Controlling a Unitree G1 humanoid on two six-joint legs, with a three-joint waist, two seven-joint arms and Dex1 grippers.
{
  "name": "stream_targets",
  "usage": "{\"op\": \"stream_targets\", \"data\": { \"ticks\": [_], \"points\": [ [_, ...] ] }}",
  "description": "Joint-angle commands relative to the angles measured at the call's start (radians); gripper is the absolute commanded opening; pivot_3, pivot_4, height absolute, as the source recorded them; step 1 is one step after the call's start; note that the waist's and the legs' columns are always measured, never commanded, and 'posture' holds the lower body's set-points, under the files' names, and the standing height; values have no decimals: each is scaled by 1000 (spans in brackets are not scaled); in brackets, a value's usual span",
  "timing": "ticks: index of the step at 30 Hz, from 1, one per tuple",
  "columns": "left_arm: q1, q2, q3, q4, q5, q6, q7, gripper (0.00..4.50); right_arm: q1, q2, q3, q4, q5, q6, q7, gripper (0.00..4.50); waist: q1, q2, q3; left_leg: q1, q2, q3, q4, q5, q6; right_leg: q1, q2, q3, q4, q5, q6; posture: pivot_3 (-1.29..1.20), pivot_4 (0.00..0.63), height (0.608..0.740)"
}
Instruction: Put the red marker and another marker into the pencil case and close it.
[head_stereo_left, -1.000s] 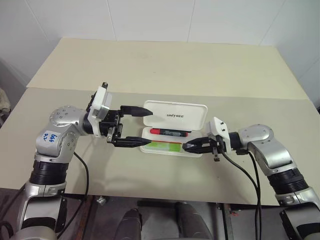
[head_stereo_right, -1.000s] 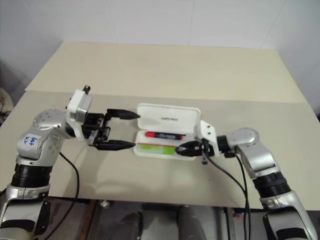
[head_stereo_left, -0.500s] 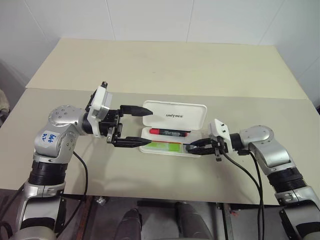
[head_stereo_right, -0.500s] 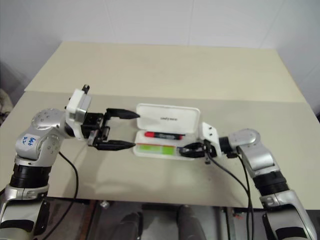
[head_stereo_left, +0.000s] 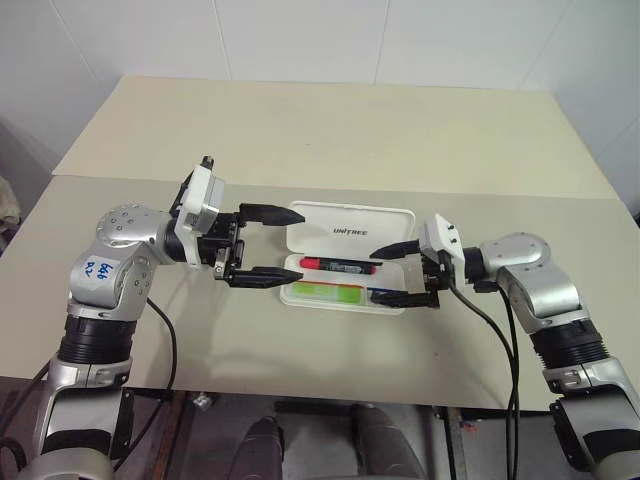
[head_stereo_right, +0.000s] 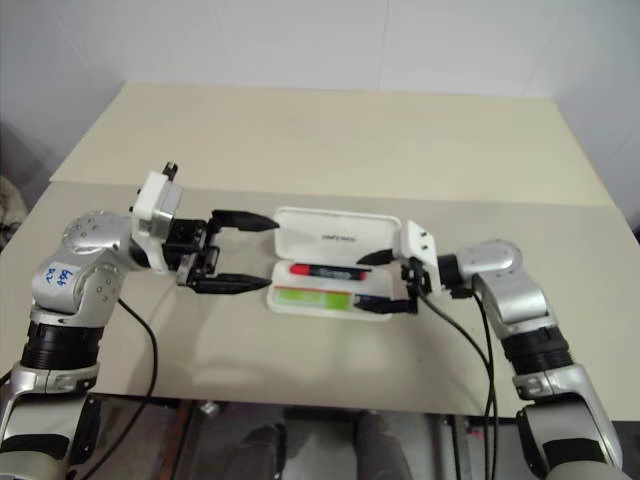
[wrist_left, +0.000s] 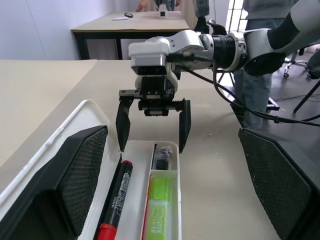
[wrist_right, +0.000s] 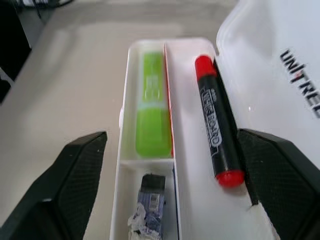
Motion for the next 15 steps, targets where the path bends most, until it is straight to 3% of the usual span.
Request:
{"op": "stream_targets", "data": {
  "ticks": [1, 11, 15],
  "points": [
    [-2, 8, 9, -10, 11, -28, 1, 4500, 6, -11, -54, -74, 55, 14, 3, 4459, 0, 0, 0, 0, 0, 0, 0, 0, 0, 0, 0, 0, 0, 0, 0, 0, 150, 740],
    [105, 61, 73, -6, -3, -42, -2, 4500, 163, -84, -299, -314, 212, 134, -146, 4459, 3, 0, 0, 0, 0, 0, -3, 0, 0, 0, 0, 0, -2, 0, 0, 0, 150, 740],
    [110, 66, 98, 11, -8, -46, -6, 3273, 217, -123, -372, -342, 231, 143, -183, 4500, 4, 0, 0, 0, 0, 0, -2, 0, 0, 0, 0, 0, -3, 0, 0, 0, 150, 740]
  ]
}}
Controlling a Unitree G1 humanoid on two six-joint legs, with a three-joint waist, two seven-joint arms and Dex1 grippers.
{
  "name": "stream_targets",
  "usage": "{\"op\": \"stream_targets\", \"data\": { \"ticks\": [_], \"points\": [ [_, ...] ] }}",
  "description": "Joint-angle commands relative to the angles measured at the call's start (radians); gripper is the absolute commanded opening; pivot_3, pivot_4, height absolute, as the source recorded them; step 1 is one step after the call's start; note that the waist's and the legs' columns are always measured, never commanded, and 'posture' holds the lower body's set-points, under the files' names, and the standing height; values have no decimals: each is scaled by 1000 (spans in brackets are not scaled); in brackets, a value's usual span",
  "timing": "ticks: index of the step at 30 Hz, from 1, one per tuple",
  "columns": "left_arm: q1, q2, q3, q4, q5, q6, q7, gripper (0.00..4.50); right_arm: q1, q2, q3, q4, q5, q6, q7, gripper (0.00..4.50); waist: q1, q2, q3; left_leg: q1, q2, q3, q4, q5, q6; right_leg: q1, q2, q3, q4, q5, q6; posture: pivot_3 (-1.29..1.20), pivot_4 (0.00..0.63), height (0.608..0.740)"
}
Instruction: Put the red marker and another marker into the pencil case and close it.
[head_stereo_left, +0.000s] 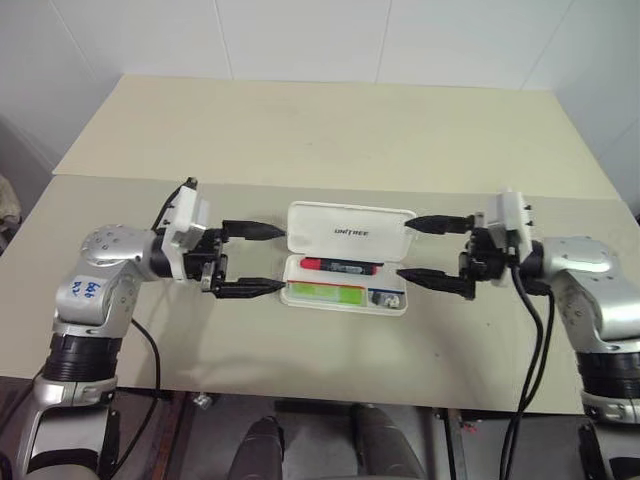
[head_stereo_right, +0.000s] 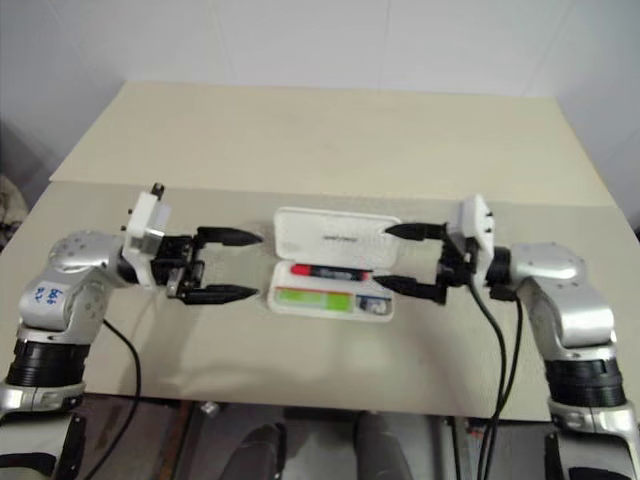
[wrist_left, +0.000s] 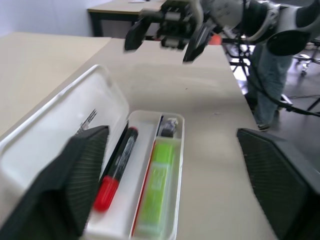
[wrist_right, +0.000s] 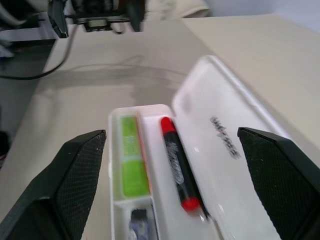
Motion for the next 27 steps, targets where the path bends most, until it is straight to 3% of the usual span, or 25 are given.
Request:
{"op": "stream_targets", "data": {
  "ticks": [1, 9, 10, 16, 27],
  "points": [
    [-12, 12, 47, 14, -24, -21, -2, 2926, 30, -39, -91, -47, 35, 3, -36, 4500, 0, 0, 0, 0, 0, 0, 0, 0, 0, 0, 0, 0, 0, 0, 0, 0, 150, 740],
    [-42, -10, 70, 50, -31, -25, 11, 176, 27, -46, -121, -61, 49, 9, -94, 4500, -3, 0, 0, 0, 0, 0, -1, 0, 0, 0, 0, 0, 0, 0, 0, 0, 150, 740],
    [-48, -15, 74, 56, -34, -24, 17, 43, 25, -44, -117, -65, 50, 10, -99, 4500, -3, 0, 0, 0, 0, 0, -1, 0, 0, 0, 0, 0, 0, 0, 0, 0, 150, 740],
    [-100, -45, 102, 124, -25, -41, 94, 43, 27, -18, -86, -70, 50, 2, -127, 4500, -1, 0, 0, 0, 0, 0, 0, 0, 0, 0, 0, 0, 0, 0, 0, 0, 150, 740],
    [-344, -204, 4, 537, 284, -281, 434, 43, -26, 4, -22, -19, 29, -27, -115, 4500, 7, 0, 0, 0, 0, 0, 0, 0, 0, 0, 0, 0, -2, 1, 1, 0, 150, 740]
  ]
}}
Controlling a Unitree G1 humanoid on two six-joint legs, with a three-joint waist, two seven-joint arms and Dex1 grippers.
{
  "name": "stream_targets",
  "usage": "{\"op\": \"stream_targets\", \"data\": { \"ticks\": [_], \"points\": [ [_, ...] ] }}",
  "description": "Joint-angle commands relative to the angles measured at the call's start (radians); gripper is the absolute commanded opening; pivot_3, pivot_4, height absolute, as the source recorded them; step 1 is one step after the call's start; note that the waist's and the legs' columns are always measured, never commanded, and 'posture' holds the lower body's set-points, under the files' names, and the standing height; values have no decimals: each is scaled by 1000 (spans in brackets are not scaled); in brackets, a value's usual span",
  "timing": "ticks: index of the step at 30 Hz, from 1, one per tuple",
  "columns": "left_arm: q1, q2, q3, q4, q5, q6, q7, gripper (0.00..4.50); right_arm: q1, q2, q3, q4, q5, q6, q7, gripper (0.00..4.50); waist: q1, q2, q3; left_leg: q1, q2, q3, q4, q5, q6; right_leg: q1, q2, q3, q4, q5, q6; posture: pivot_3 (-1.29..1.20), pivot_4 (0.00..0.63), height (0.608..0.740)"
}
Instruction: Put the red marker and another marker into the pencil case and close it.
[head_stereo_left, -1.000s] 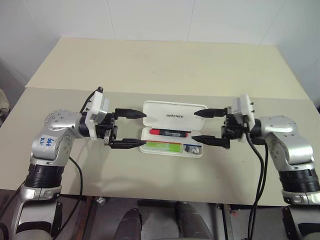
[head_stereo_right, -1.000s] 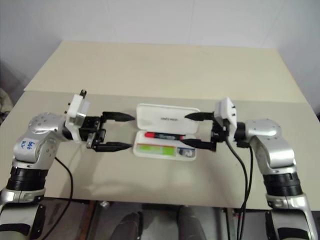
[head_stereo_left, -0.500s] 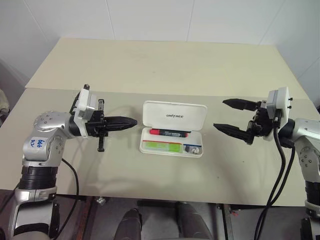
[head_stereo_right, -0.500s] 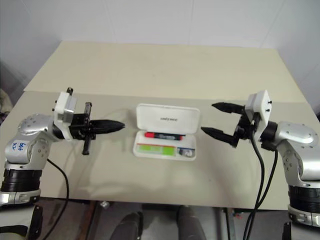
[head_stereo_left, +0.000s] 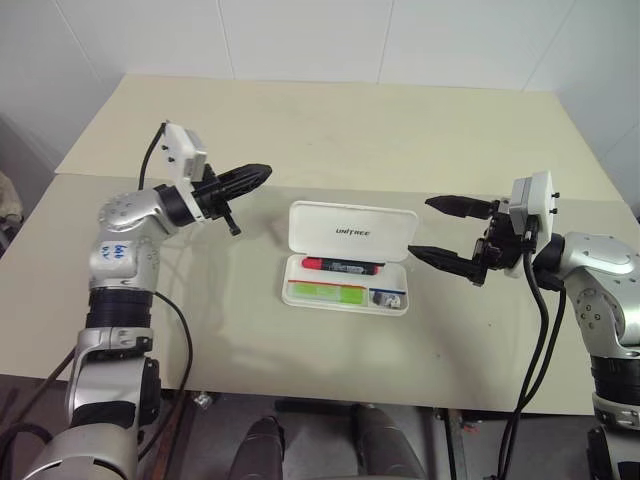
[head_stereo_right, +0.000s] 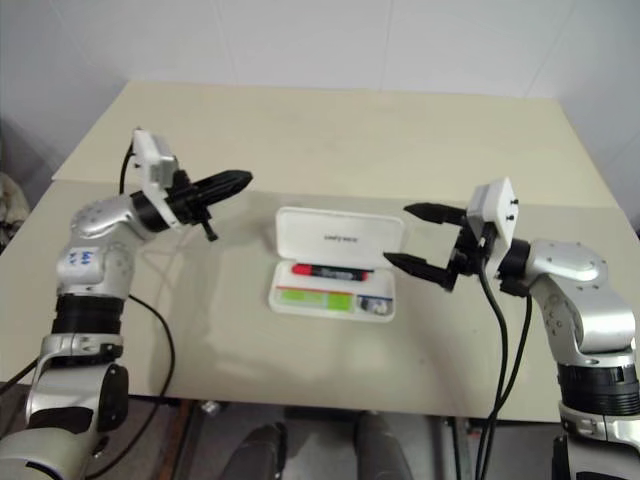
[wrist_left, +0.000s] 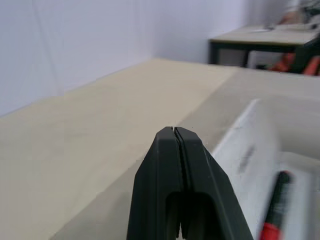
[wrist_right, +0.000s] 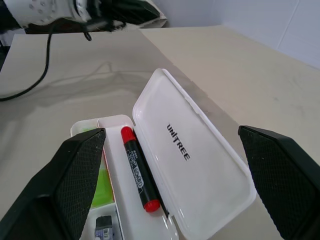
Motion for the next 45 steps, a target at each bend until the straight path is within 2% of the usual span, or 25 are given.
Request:
{"op": "stream_targets", "data": {
  "ticks": [1, 8, 14, 21, 27, 33, 38, 45],
  "points": [
    [-51, -21, -33, 84, 78, -67, 55, 43, -13, -2, -9, -8, 4, -19, 4, 4500, 0, 0, 0, 0, 0, 0, 0, 0, 0, 0, 0, 0, 0, 0, 0, 0, 150, 740],
    [-101, -94, -70, 241, 102, -113, -6, 43, -3, 0, -3, -26, 6, -11, -7, 4500, 11, 0, 0, -1, 0, 0, 0, 0, 0, -1, 0, 0, 0, 0, 0, 0, 150, 740],
    [-88, -119, -78, 220, 85, -170, -122, 43, 19, -9, -17, -45, 14, -3, -15, 4500, 15, 0, 0, -2, 0, 0, 0, 0, 0, -1, 0, 0, 0, 0, 0, 0, 150, 740],
    [-19, -97, -101, 70, 26, -155, -330, 43, 28, -10, -23, -42, 13, -10, -18, 4500, 15, 0, 0, -2, 0, 0, 0, 0, 0, -1, 0, 0, 0, 0, 0, 0, 150, 740],
    [64, -33, -203, -62, 83, -165, -450, 43, 23, 0, -11, -32, 9, -15, -15, 4500, 15, 0, 0, -1, 0, 0, 0, 0, 0, -1, 0, 0, 0, 0, 0, 0, 150, 740],
    [114, -32, -308, -121, 166, -164, -430, 43, 22, 13, -4, -33, 6, -21, -21, 4500, 16, 0, 0, -1, 0, 0, 1, 0, 0, 0, 0, 0, 1, 0, 0, 0, 150, 740],
    [113, -82, -356, -124, 185, -164, -405, 43, 46, 22, -14, -62, 7, -21, -41, 4500, 17, 0, 0, -1, 0, 0, 1, 0, 0, 0, 0, 0, 0, 0, 0, 0, 150, 740],
    [82, -94, -404, -97, 265, -127, -350, 43, 95, 31, -32, -110, 21, -20, -79, 4500, 16, 0, 0, 0, 0, 0, 1, 0, 1, 0, 0, 0, 1, 0, 0, 0, 150, 740]
  ]
}}
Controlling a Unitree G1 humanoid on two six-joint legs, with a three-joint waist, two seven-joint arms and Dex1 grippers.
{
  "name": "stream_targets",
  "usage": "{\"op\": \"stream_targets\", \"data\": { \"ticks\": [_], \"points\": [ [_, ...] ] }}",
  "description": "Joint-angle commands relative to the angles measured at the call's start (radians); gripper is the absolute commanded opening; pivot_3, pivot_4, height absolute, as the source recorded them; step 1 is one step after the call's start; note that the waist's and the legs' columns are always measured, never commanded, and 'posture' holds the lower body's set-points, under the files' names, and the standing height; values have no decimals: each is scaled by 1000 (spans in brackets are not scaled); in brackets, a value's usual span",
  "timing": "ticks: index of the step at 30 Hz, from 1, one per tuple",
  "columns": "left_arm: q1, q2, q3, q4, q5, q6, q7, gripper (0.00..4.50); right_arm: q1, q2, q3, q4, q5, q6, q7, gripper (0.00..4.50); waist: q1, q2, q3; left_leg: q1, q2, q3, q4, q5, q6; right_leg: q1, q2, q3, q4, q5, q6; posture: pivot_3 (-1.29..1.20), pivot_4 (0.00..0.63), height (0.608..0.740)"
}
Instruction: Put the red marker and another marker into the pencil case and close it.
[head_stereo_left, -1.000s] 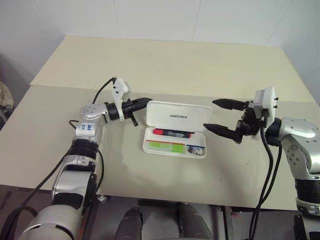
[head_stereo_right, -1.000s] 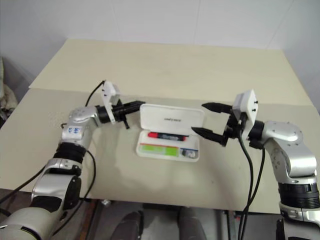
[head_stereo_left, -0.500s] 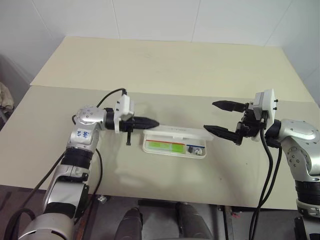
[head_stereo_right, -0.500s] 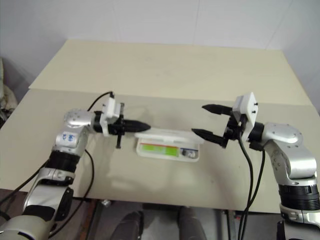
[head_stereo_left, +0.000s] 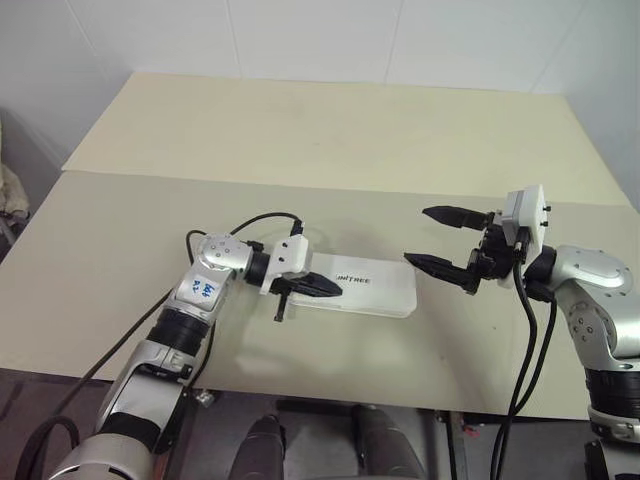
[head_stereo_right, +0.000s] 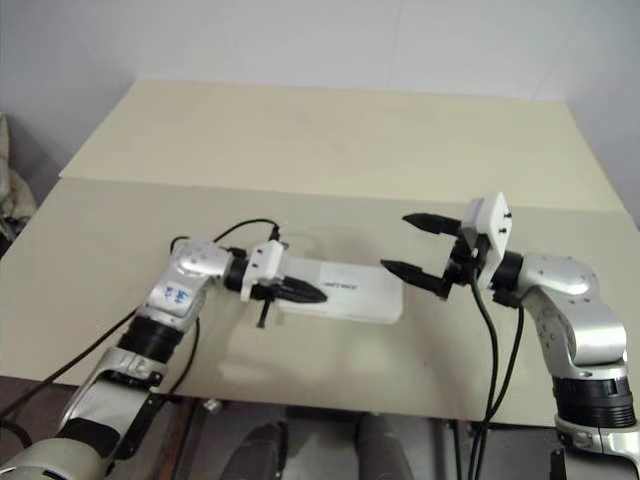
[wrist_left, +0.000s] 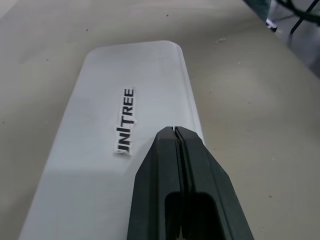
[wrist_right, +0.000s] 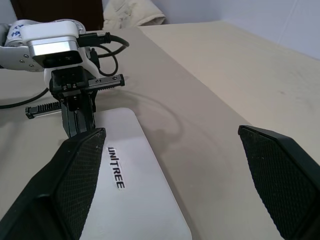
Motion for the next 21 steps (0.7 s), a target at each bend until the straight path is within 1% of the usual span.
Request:
{"op": "stream_targets", "data": {
  "ticks": [1, 3, 5, 7, 10, 13, 16, 19, 21],
  "points": [
    [-18, -2, -35, -3, 50, 46, 35, 43, 22, 5, -34, -57, 20, -15, -19, 4500, 1, 0, 0, 0, 0, 0, 0, 0, 0, 0, 0, 0, 0, 0, 0, 0, 150, 740],
    [-24, -3, -42, 0, 61, 83, 57, 43, 28, 7, -33, -66, 22, -15, -26, 4500, 1, 0, 0, 1, 0, 0, 0, 1, 1, 1, 0, 0, 0, 0, 0, 0, 150, 740],
    [-14, 22, -57, -28, 60, 167, 41, 43, 32, 13, -31, -75, 26, -13, -36, 4500, -1, 0, 0, 1, 0, 0, 1, 1, 2, 2, 0, 0, 0, 1, 1, 0, 150, 740],
    [-5, 32, -54, -54, 44, 215, 34, 43, 33, 17, -29, -77, 29, -13, -42, 4500, -3, 0, 0, 2, 0, 0, 1, 1, 2, 2, 0, 0, 0, 2, 0, 0, 150, 740],
    [-8, 0, 52, -142, -97, 350, 62, 43, 30, 23, -23, -63, 30, -17, -41, 4500, -4, 0, 0, 2, 0, 0, 0, 2, 3, 2, 1, 0, 0, 2, 0, 0, 150, 740],
    [-15, 12, 142, -210, -192, 395, 67, 43, 15, 26, -19, -38, 27, -21, -29, 4500, -3, 0, 0, 1, 0, 0, 0, 2, 3, 1, 1, 0, 1, 2, 0, 0, 150, 740],
    [0, 38, 212, -245, -247, 398, 76, 43, 2, 26, -16, -9, 19, -32, -15, 4500, -3, 0, 0, 1, 0, 0, 0, 3, 3, 1, 0, 0, 0, 3, 0, 0, 150, 740],
    [39, 88, 285, -247, -263, 343, 82, 43, -13, 28, -10, 28, 2, -57, -6, 4500, -5, 0, 0, 1, 0, 0, -1, 3, 3, 1, 0, 0, 0, 3, 0, 0, 150, 740],
    [81, 131, 356, -248, -281, 322, 104, 427, -26, 32, -6, 64, -15, -81, -1, 4500, -6, 0, 0, 1, 0, 0, -1, 3, 3, 1, 0, 0, -1, 3, 0, 0, 150, 740]
  ]
}}
